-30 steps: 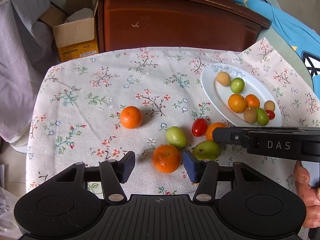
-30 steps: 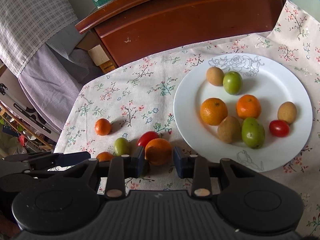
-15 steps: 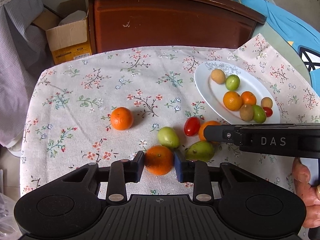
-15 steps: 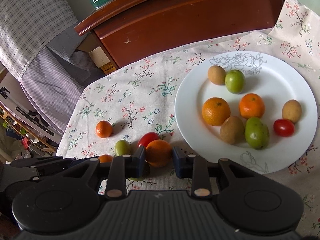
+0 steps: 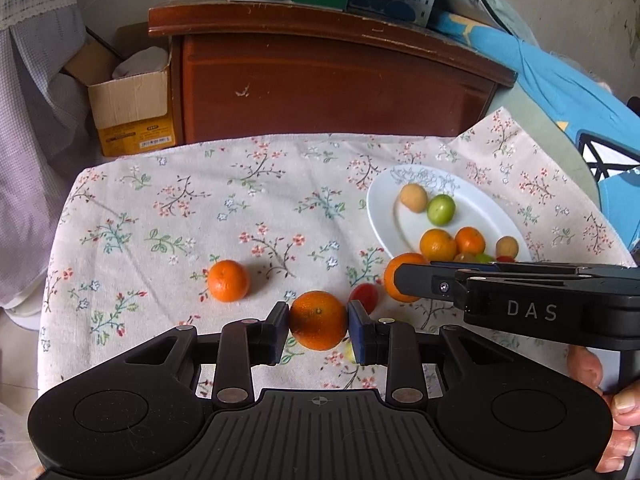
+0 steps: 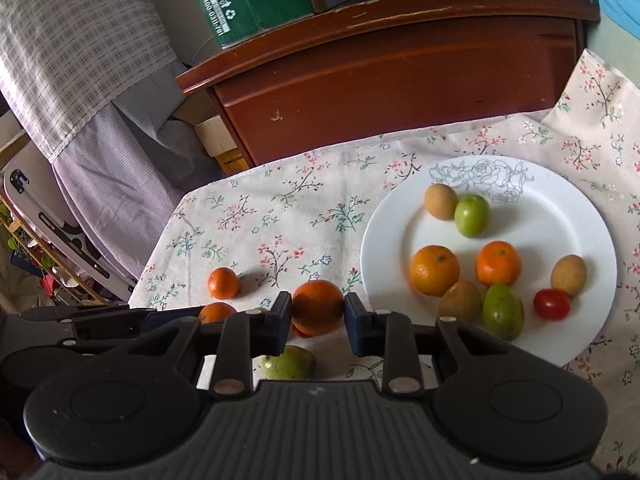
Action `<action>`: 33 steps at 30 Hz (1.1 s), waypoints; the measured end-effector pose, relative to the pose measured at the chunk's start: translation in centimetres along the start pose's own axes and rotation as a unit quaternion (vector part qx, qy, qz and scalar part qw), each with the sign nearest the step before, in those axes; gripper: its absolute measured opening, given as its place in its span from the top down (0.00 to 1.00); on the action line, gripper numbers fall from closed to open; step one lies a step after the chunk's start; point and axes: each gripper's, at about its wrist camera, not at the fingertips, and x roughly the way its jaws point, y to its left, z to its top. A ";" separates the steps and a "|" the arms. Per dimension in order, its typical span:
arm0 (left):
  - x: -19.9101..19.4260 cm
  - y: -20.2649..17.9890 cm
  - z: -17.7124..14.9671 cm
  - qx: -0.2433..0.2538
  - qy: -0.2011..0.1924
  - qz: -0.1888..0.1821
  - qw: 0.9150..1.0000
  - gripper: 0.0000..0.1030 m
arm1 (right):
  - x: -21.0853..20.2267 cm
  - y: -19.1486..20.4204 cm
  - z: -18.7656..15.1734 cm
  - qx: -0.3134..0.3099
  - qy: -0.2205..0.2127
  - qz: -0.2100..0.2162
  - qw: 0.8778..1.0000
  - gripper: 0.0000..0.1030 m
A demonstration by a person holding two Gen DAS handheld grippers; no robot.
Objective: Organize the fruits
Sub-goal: 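Carry both oranges onto the white plate and open both tools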
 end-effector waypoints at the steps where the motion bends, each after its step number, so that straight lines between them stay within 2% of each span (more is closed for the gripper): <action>1: 0.0 -0.1 0.1 -0.001 -0.002 -0.004 1.000 0.72 | -0.1 -0.2 0.1 0.003 -0.001 -0.002 1.000 0.72; 12: 0.1 -3.1 1.8 0.034 -0.031 -0.009 0.999 0.72 | -1.7 -2.3 1.3 0.029 -0.028 -0.018 0.999 0.72; 19: 0.7 -5.2 2.8 0.045 -0.040 -0.026 0.998 0.72 | -2.9 -4.3 1.7 0.048 -0.043 -0.040 0.997 0.72; 33: 2.9 -6.8 3.1 0.050 -0.025 -0.039 0.998 0.72 | -3.9 -8.1 2.4 0.102 -0.062 -0.085 0.989 0.72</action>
